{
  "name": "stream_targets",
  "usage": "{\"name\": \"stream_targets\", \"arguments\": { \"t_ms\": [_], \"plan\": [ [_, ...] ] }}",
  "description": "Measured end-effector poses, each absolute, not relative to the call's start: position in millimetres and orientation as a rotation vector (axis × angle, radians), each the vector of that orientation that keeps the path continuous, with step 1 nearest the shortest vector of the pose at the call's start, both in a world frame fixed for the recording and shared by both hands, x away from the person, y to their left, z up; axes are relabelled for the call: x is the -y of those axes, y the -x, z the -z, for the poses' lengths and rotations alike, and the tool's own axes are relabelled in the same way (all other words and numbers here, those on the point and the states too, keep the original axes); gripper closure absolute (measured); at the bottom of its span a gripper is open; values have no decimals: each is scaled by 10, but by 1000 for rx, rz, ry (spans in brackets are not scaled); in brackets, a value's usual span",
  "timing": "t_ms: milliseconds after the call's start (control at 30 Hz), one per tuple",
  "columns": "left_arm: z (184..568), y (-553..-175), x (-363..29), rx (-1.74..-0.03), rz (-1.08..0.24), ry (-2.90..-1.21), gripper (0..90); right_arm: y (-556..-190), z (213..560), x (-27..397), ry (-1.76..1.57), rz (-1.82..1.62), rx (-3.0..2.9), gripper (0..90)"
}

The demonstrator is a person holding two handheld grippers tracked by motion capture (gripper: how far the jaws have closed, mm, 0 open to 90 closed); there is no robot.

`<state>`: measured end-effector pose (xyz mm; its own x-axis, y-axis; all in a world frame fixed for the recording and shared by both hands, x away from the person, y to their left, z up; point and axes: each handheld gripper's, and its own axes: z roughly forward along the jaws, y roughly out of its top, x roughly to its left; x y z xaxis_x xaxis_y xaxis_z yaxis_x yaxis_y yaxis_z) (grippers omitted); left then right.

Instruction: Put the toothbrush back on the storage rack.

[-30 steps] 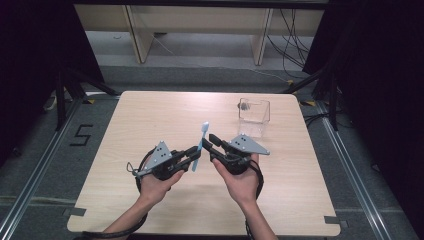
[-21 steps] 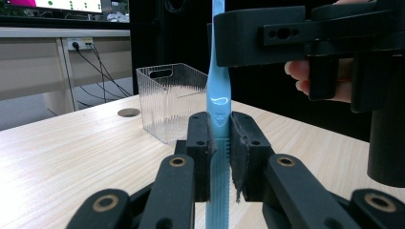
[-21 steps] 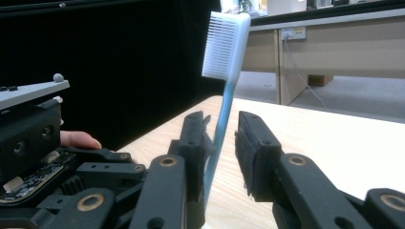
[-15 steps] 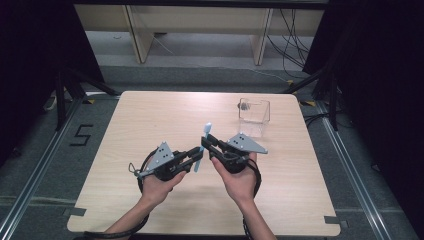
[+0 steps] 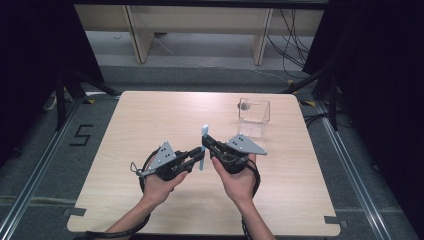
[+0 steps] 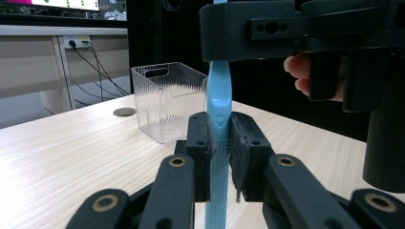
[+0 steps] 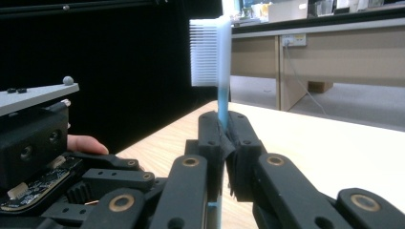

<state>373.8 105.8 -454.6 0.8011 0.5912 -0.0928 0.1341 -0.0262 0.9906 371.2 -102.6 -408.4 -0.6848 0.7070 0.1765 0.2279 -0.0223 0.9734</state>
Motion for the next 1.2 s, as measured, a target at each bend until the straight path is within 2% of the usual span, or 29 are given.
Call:
{"name": "stream_targets", "arguments": {
  "t_ms": [167, 733, 1200],
  "plan": [
    [4546, -3748, -1050, -599, -395, -1581, 771, -3705, 4081, 1018, -968, -1753, -1887, 863],
    [4526, -3714, -1257, -626, -464, -1663, 535, -3760, 4057, 1127, -964, -1692, -1867, 863],
    [4600, -3774, -1428, -668, -496, -1704, 457, -3818, 4008, 1378, -984, -1660, -1815, 863]
  ]
}}
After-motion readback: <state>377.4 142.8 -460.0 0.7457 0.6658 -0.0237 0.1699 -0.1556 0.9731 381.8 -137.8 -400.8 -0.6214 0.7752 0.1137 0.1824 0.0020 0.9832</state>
